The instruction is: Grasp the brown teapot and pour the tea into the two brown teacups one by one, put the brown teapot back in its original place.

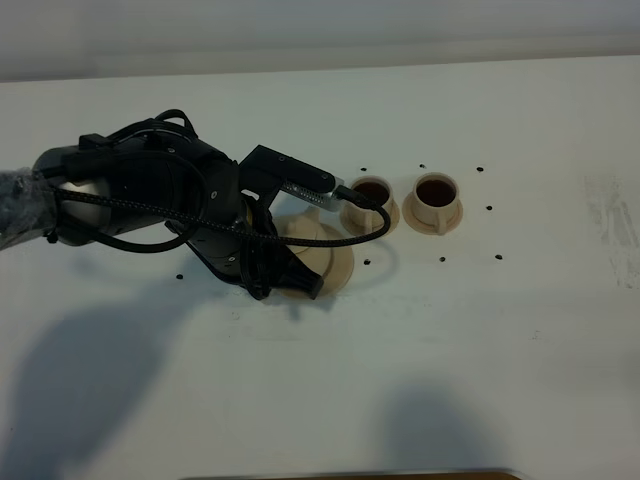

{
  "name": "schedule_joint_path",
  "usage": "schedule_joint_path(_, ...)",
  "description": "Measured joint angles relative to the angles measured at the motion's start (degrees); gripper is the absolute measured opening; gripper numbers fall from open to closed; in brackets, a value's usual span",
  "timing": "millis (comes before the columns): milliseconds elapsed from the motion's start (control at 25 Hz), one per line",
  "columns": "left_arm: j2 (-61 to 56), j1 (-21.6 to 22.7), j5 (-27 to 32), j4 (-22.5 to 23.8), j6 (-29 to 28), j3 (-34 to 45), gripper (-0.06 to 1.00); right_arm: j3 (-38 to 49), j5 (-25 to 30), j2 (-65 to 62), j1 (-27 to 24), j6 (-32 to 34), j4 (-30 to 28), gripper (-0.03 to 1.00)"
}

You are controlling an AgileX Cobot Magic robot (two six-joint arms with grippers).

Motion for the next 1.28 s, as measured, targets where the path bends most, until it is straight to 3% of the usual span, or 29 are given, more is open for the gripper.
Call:
schedule_joint_path(600,1.69,0.0,-1.21,-0.05,2.84,0.0,0.18,0.0,0.0,0.0,0.0,0.0,0.0,0.43)
schedule_joint_path(960,1.63,0.0,-1.31,-1.13,2.96,0.0,0.66,0.0,0.0,0.0,0.0,0.0,0.0,0.43)
schedule_joint_path(1080,0.09,0.0,-1.08,-1.24,2.91,0.0,0.72,0.0,0.0,0.0,0.0,0.0,0.0,0.43)
schedule_joint_path(1280,-5.77,0.0,-0.61,-0.79,2.91,0.0,0.73,0.0,0.0,0.0,0.0,0.0,0.0,0.43)
